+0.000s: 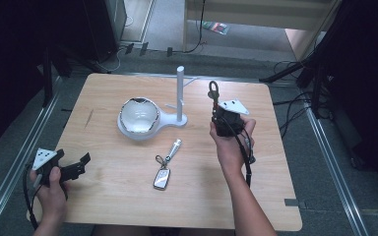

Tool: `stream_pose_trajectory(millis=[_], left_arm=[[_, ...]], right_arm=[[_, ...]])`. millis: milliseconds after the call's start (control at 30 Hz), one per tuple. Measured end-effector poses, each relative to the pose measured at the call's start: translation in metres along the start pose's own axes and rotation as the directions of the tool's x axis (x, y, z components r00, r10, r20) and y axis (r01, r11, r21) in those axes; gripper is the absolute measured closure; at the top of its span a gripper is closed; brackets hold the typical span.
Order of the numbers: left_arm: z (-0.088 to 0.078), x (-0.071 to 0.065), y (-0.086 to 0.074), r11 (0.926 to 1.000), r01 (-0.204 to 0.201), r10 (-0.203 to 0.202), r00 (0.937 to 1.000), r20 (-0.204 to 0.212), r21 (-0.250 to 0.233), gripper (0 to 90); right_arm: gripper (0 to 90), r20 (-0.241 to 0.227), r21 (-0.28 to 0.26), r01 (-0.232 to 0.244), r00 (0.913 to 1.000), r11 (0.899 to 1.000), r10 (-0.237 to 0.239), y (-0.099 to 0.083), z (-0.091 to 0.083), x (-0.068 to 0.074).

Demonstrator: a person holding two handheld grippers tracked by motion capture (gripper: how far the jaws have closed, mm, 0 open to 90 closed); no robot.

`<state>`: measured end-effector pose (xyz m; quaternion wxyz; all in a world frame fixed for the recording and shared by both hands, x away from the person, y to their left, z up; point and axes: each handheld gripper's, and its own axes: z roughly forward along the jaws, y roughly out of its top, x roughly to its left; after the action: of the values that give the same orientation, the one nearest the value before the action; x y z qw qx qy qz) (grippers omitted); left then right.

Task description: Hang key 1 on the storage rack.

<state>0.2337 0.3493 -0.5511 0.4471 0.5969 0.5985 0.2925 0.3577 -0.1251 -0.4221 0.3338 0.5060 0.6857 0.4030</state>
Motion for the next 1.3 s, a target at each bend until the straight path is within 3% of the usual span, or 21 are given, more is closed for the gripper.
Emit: stream_pose_trajectory(millis=[133,433,867,1300], left_arm=[[0.000,0.000,0.000,1.0000,-0.003,0.003,1.0000,0.000,-0.001,0.0],[-0.001,0.000,0.000,0.9999,-0.008,0.008,1.0000,0.006,-0.008,0.0],[-0.001,0.000,0.000,1.0000,0.000,0.000,1.0000,0.009,-0.005,0.0],[0.000,0.001,0.000,1.0000,0.003,-0.003,0.9999,0.011,-0.006,0.0]], right_arm=[[80.8,0.044,-0.005,0.054,0.9976,0.999,-0.054,0.002,0.004,0.005],[80.7,0.102,-0.038,0.108,0.9894,0.993,-0.104,0.010,0.015,0.015],[80.5,0.121,-0.050,0.134,0.9844,0.990,-0.128,0.015,0.033,0.029],[80.3,0.123,-0.035,0.204,0.9723,0.978,-0.199,0.014,0.037,0.052]])
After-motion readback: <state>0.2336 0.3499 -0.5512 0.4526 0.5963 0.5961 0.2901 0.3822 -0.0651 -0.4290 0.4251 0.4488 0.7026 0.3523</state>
